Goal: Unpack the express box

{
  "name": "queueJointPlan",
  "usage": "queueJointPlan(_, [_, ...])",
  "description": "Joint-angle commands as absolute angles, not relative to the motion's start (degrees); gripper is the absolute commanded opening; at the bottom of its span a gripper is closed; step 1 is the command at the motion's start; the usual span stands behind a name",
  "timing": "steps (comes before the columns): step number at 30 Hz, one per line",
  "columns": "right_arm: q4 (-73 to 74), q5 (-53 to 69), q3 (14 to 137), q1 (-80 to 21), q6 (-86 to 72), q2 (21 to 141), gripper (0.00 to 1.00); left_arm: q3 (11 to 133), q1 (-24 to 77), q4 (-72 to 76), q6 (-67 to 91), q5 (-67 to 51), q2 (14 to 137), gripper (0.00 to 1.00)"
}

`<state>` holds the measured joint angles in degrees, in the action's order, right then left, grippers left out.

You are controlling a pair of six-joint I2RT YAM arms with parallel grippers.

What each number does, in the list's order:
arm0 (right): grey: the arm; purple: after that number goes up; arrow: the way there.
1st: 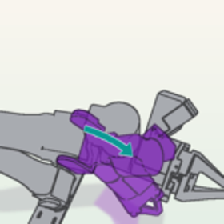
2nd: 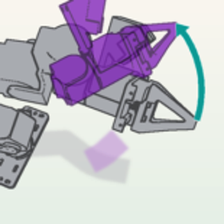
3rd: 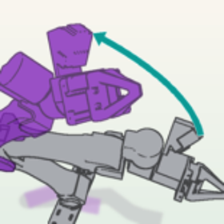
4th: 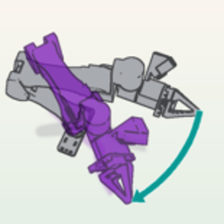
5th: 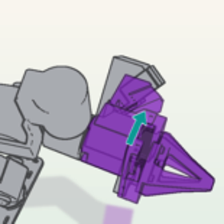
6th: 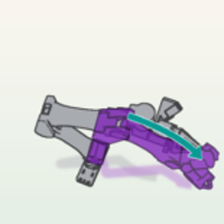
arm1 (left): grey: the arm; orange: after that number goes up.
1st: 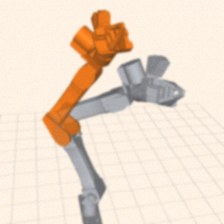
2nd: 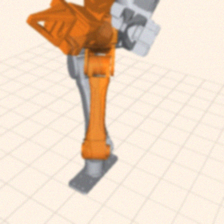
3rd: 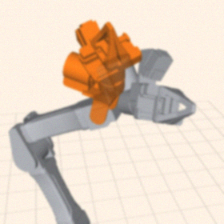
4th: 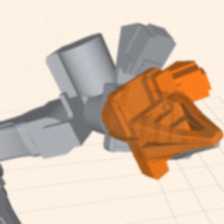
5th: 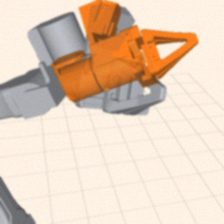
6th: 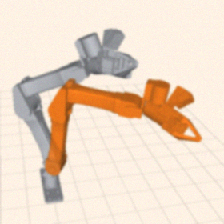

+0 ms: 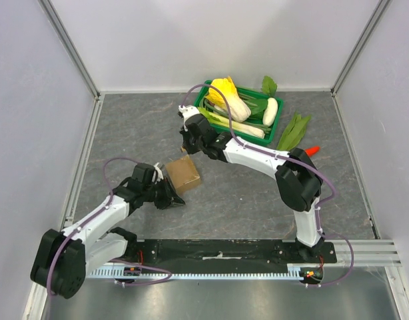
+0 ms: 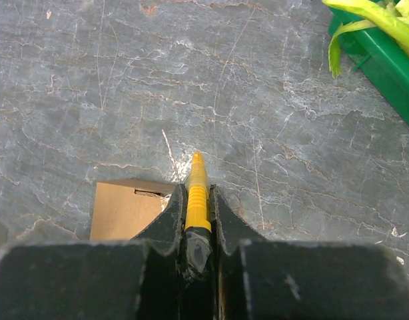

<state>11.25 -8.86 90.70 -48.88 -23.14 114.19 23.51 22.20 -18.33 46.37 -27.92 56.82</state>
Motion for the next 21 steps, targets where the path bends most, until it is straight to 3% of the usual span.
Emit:
queueJointPlan(1, [12.21,-5.8,91.59,-48.43,-21.97,113.82,0.0,24.61,22.5,-13.73,51.23,-21.29,60.02,0.15])
queueJointPlan(8, [16.16,-7.99,86.05,-48.43,-21.98,108.38,0.0,27.16,22.41,-5.8,54.93,-20.13,67.4,0.14])
queueJointPlan(21, [24.17,-9.41,76.56,-48.52,-22.06,94.32,0.0,35.41,19.51,-9.05,52.83,-13.18,76.02,0.13])
